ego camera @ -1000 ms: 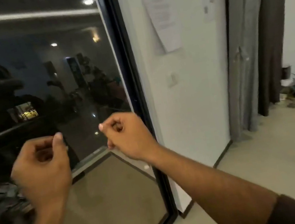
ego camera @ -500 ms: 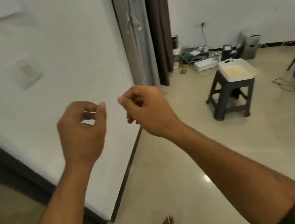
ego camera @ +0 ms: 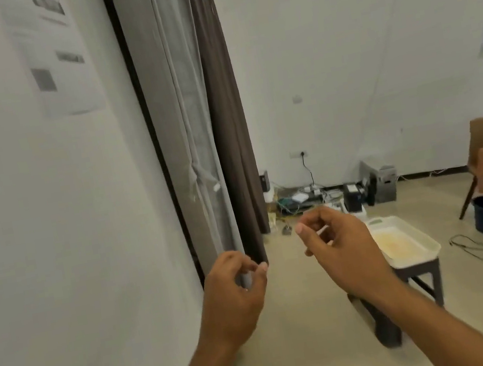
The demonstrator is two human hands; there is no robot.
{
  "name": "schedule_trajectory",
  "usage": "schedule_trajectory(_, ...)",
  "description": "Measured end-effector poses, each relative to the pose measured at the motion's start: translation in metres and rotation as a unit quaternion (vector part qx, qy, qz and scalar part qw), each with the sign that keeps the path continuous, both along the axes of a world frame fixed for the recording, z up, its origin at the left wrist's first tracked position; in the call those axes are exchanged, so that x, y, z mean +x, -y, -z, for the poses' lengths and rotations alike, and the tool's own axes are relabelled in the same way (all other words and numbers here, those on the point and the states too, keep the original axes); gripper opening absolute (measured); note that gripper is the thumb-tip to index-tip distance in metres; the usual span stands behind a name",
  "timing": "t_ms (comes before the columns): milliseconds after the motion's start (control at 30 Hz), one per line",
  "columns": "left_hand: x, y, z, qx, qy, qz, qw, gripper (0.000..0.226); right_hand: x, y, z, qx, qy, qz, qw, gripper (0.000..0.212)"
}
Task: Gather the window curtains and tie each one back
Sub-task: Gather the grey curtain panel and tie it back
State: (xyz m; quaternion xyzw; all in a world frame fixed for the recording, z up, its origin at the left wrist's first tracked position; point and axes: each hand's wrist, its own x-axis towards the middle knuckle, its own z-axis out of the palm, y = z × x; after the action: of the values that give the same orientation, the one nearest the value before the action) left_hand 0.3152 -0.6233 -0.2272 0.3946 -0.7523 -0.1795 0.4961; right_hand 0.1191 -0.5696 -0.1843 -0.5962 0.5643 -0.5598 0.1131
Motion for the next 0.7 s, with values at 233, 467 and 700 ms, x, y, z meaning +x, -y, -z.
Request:
schedule_trajectory(233, -0.051, 0.198, -0.08, -0.141, -0.04, -0.063, 0.987, 0.019, -0.054, 0.209, -0.073, -0.146, -0.029, -0.047, 0.988, 0.024)
schedule_trajectory(467, -0.076, 0.352, -0.199, -0.264, -0.055, -0.174, 0.947, 0.036, -0.068, 0.391, -0.184, -0.25, -0.051, -0.133, 0.958, 0.046)
schedule_trajectory(700, -0.082, 0.477, -0.279, -0.32, -0.013, -0.273, 0.907, 0.049, -0.059, 0.528, -0.263, -0.308, -0.06, -0.165, 0.935, 0.054)
